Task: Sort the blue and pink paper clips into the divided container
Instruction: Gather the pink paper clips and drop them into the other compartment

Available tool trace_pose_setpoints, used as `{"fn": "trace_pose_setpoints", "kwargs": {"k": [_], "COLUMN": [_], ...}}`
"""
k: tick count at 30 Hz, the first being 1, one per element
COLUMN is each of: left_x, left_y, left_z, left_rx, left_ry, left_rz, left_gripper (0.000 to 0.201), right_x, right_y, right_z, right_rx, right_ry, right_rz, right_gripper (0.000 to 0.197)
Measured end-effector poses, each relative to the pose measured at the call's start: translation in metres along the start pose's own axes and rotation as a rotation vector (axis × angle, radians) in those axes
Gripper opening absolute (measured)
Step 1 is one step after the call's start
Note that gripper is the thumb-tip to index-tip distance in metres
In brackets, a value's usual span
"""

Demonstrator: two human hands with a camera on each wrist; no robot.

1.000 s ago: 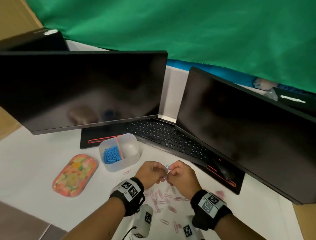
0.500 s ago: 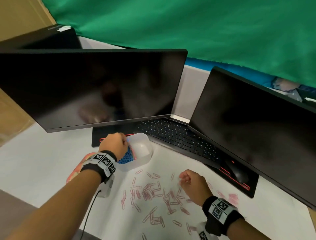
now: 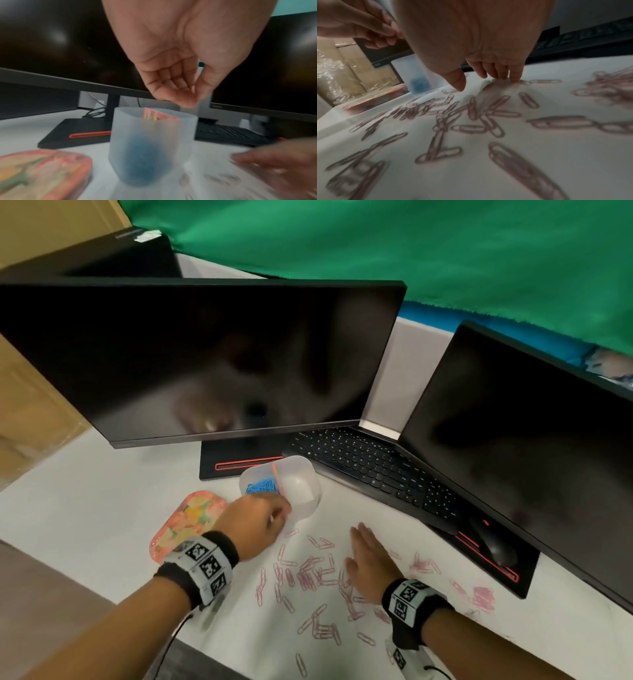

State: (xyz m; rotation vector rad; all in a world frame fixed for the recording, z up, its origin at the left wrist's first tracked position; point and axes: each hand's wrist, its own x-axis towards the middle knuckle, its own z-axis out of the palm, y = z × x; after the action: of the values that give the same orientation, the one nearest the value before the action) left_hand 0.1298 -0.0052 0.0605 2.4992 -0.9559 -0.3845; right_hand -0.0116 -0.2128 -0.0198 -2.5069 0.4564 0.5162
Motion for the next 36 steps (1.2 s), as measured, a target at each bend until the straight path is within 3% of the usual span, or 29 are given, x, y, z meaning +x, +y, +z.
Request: {"fn": "trace_pose_setpoints", "kwargs": {"k": [3,6,9,12,17,21,24,27,31,33,36], "left_x": [-0.022,-0.031,-0.027,-0.016,-0.021,-0.039,-0.050,-0.056,-0.060,-0.060,-0.057], "left_y": [-0.004,-0.018,-0.020,-0.011,0.002,0.000,-0.006,-0.025,-0.051,-0.051,-0.040], "left_z": [0.028,0.055,0.073,0.085,0.106,0.102,0.086,0.070,0.064,0.067,0.080], "left_rx": [0.063,0.111,0.119,0.148,0.279,0.092,0.015,0.029,0.148,0.131,0.070], "left_ry": [-0.177,-0.332,-0.370,-0.373,-0.435,-0.444,-0.320,-0.210,-0.394,-0.469,-0.490], "left_rz": [0.085,-0.001,-0.076,-0.067,0.167,0.289,0.314,0.160,-0.125,-0.158,-0.139], "left_gripper": [0.029,0.048,0.066,0.076,0.073,0.066,0.054,0.046,0.072,0.074,0.058], "right_x": [-0.002,-0.013,-0.022,-0.013,0.016,0.011,-0.007,-0.029,-0.057,-0.071,-0.086], "right_y": [-0.010,-0.014,-0.018,-0.022,-0.022,-0.021,-0.013,-0.005,0.007,0.005,-0.009], "right_z": [0.014,0.024,0.021,0.014,0.012,0.022,0.027,0.019,0.002,-0.002,0.007], "right_rx": [-0.096,-0.168,-0.131,-0.063,-0.200,-0.285,-0.346,-0.262,-0.096,-0.060,0.011], "right_ry": [-0.061,-0.125,-0.165,-0.079,-0.099,-0.164,-0.234,-0.263,-0.123,-0.217,-0.453], "right_rz": [-0.079,-0.217,-0.330,-0.298,-0.204,-0.342,-0.475,-0.521,-0.463,-0.422,-0.374], "right_gripper": [0.067,0.064,0.060,0.059,0.066,0.066,0.068,0.064,0.044,0.030,0.027]}}
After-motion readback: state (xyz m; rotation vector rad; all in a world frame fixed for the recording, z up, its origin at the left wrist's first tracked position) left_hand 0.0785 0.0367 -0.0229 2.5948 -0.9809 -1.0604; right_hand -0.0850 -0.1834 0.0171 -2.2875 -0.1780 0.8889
